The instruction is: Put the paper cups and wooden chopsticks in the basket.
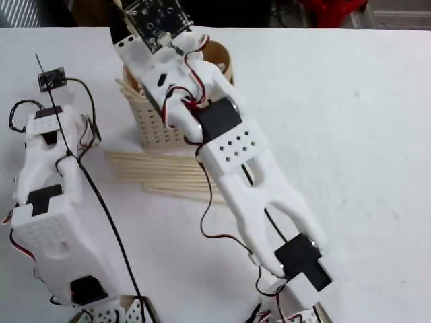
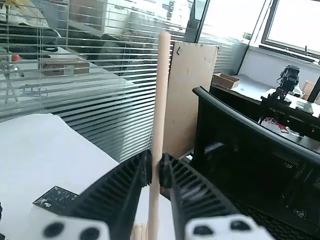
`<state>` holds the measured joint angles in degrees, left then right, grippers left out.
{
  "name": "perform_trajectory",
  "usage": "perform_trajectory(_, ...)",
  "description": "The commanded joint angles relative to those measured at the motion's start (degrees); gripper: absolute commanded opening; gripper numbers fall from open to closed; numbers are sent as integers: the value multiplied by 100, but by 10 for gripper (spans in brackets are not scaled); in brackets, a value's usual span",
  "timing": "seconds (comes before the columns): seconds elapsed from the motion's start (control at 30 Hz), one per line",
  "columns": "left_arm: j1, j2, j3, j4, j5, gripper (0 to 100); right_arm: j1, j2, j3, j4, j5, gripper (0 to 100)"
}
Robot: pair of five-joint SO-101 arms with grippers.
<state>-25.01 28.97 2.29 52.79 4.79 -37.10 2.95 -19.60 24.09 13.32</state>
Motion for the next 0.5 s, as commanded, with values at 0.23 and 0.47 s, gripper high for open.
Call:
perform_trajectory(0.23,75,-48,-44,-79,-44,158,48,-92,-352,391,-44,155)
perform_trajectory(0.47,75,-48,-44,-79,-44,158,57,-127,-387,1587,-44,194)
